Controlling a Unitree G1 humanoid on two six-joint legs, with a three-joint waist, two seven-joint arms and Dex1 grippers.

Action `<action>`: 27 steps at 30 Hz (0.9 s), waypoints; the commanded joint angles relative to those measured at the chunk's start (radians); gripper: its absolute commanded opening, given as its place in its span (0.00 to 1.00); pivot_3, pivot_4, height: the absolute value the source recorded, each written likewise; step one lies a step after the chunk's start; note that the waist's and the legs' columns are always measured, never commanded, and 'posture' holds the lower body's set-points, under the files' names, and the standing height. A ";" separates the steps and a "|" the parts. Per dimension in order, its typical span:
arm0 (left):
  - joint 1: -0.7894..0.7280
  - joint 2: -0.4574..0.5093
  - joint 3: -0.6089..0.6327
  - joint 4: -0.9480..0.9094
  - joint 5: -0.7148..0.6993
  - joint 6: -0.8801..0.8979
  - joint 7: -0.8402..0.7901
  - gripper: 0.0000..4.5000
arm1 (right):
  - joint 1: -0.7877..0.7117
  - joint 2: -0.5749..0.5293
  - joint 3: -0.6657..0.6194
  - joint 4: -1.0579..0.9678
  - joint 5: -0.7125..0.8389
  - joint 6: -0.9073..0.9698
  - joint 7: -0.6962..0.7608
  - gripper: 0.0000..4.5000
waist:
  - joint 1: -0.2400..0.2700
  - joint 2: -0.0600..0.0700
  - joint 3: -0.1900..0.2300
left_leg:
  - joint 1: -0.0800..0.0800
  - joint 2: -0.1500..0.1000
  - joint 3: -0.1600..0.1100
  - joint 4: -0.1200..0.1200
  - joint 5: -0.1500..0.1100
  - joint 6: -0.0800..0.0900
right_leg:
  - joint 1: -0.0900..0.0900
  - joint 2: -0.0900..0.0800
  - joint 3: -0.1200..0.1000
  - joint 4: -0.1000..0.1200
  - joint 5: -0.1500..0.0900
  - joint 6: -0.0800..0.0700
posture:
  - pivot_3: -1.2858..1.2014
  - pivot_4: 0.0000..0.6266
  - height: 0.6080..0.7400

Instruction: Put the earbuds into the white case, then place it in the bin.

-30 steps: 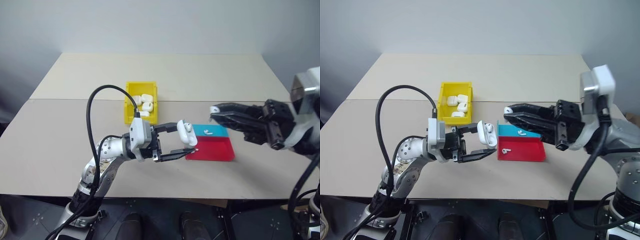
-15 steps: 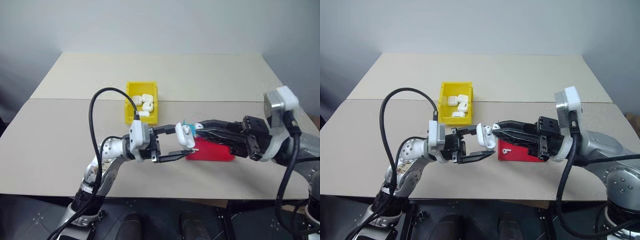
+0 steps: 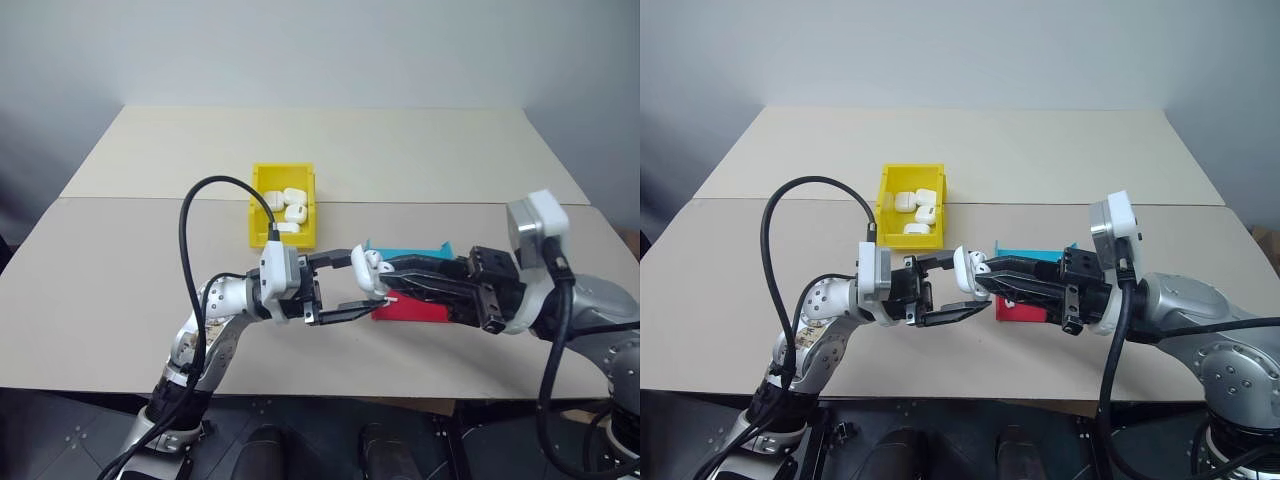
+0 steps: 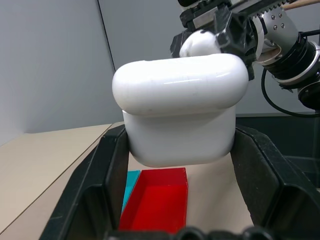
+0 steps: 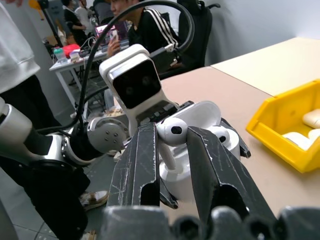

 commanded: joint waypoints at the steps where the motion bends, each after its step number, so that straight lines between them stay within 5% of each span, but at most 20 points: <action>1: -0.014 -0.002 0.008 -0.034 -0.006 -0.015 0.002 0.62 | -0.004 -0.009 -0.005 -0.011 -0.002 -0.038 0.015 0.14 | 0.000 0.000 0.000 | 0.000 0.000 0.000 0.000 0.000 0.000 | 0.000 0.000 0.000 0.000 0.000 0.000 | 0.52 0.24 1.00; 23: -0.020 -0.014 0.011 -0.022 -0.001 -0.029 -0.004 0.62 | 0.045 -0.006 0.035 -0.031 -0.122 -0.126 0.064 0.14 | 0.000 0.000 0.000 | 0.000 0.000 0.000 0.000 0.000 0.000 | 0.000 0.000 0.000 0.000 0.000 0.000 | 0.52 0.24 1.00; 27: -0.020 -0.013 0.012 -0.020 0.001 -0.027 -0.003 0.62 | 0.060 -0.017 0.037 -0.044 -0.141 -0.156 0.094 0.43 | 0.000 0.000 0.000 | 0.000 0.000 0.000 0.000 0.000 0.000 | 0.000 0.000 0.000 0.000 0.000 0.000 | 0.52 0.24 1.00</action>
